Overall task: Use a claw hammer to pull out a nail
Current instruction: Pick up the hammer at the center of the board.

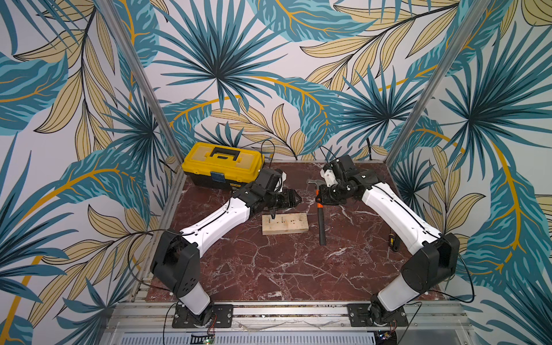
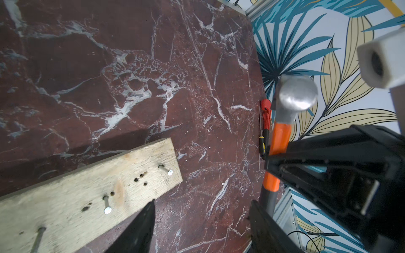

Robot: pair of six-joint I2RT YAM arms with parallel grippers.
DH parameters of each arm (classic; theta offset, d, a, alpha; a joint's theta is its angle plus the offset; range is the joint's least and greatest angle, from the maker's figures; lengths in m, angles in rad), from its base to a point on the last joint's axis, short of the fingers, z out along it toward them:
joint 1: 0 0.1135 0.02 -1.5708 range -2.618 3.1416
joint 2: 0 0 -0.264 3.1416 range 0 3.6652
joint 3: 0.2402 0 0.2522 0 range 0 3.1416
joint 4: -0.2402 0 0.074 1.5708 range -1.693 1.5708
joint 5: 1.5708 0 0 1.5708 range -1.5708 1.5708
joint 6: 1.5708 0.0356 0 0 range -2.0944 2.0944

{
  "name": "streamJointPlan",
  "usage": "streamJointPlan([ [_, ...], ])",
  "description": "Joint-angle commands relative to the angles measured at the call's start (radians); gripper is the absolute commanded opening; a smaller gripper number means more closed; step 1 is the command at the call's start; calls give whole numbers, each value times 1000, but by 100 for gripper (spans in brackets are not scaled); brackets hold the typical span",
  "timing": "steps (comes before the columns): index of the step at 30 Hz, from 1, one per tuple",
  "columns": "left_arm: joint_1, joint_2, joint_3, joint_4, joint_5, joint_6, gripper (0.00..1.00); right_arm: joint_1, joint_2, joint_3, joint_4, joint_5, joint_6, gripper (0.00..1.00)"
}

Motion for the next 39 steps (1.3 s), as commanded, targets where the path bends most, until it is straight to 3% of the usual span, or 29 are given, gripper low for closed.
streamJointPlan([
  [1,1,17,52,40,43,-5,68,32,-44,-12,93,-54,16,0],
  [12,-3,30,86,77,76,-25,70,103,-51,-24,141,-64,35,0],
  [17,-3,48,105,85,82,-43,65,130,-56,-24,153,-55,35,0],
  [21,-3,58,120,99,88,-54,57,143,-59,-23,155,-35,30,0],
  [31,-5,73,126,117,121,-82,22,163,-70,-23,153,0,11,0],
  [33,-5,73,125,117,124,-87,19,164,-68,-23,153,1,11,0],
  [37,-5,72,117,158,136,-94,0,165,-67,-22,157,-1,12,0],
  [39,-3,69,115,160,137,-96,0,165,-68,-24,163,-6,17,0],
])
